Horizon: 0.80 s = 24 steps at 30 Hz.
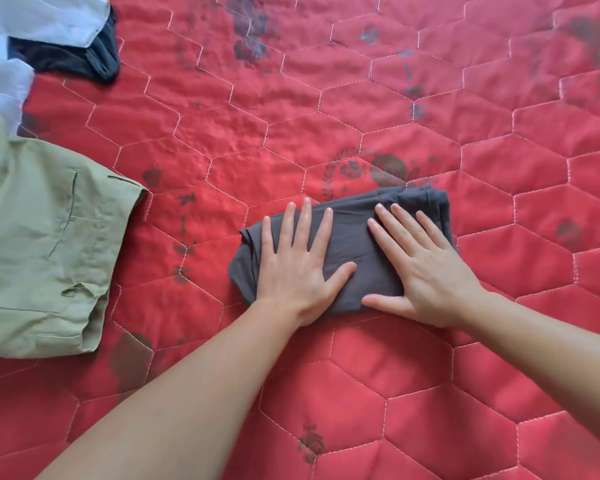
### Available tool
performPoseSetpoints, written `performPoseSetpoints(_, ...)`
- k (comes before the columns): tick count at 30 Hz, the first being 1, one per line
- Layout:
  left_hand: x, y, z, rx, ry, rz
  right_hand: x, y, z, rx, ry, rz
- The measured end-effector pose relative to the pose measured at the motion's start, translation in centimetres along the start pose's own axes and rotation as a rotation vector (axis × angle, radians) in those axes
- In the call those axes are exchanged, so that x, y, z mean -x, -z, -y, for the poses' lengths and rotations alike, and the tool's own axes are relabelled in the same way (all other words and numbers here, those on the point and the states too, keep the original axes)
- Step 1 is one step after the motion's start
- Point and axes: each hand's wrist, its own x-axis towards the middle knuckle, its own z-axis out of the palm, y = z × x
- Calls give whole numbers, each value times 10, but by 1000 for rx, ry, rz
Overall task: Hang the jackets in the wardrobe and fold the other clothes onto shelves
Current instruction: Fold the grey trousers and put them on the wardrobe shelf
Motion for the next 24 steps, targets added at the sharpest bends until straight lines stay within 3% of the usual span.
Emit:
performPoseSetpoints(5,30,-4,-12,-31,-244,9,13,8,-3,84,172,-19)
performPoseSetpoints(8,34,-1,-21,-89,-180,106,11,11,7,168,167,-25)
performPoseSetpoints(12,35,11,-40,-19,-49,107,-4,32,17,132,136,-75)
performPoseSetpoints(16,38,41,-38,185,13,-4,-17,78,26,45,122,-142)
performPoseSetpoints(20,42,98,-16,542,136,-9,-25,133,39,42,105,-341)
performPoseSetpoints(22,49,128,-1,777,148,-8,-25,159,45,-37,-29,-478)
performPoseSetpoints(24,62,160,13,919,135,10,-20,187,60,-308,-273,-508)
